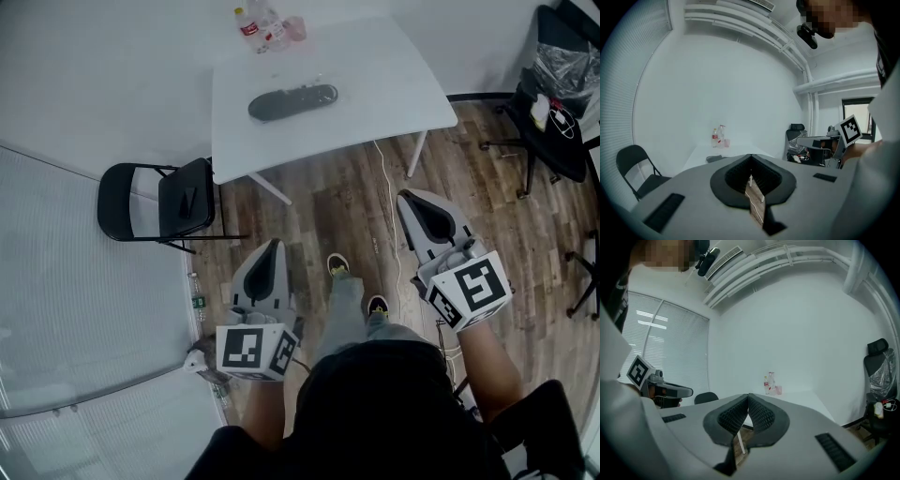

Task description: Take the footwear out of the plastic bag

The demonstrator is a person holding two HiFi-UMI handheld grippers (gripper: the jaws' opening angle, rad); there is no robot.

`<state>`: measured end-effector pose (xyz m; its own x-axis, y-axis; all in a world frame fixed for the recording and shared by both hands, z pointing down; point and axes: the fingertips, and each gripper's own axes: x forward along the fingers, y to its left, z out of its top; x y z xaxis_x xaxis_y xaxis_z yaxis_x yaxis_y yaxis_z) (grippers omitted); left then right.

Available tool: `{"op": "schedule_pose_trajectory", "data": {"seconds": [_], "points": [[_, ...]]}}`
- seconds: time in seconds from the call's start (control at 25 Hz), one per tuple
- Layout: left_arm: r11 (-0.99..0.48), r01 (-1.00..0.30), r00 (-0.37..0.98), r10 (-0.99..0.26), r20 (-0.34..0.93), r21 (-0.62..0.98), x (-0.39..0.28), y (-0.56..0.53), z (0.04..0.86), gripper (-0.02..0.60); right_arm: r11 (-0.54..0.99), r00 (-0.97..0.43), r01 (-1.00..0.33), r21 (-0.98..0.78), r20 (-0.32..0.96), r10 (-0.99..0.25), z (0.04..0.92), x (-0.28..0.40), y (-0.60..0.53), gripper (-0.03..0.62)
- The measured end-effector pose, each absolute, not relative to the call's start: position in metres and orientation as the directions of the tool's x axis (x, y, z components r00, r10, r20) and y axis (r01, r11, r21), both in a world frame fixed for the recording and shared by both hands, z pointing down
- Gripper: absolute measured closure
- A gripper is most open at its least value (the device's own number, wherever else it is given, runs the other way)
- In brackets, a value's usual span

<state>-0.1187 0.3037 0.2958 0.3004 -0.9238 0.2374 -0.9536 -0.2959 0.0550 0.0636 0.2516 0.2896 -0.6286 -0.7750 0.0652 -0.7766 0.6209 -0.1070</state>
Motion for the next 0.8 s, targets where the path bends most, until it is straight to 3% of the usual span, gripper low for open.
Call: {"op": "schedule_pose_trajectory", "data": {"seconds": [0.8], "points": [[-0.335, -0.936, 0.351, -0.911, 0.218, 0.108, -0.178, 0.152, 0.306, 0.558, 0.599, -0.599, -0.8, -0.039, 0.121, -0.792, 0.288, 0.009, 0.106, 0.576]]}}
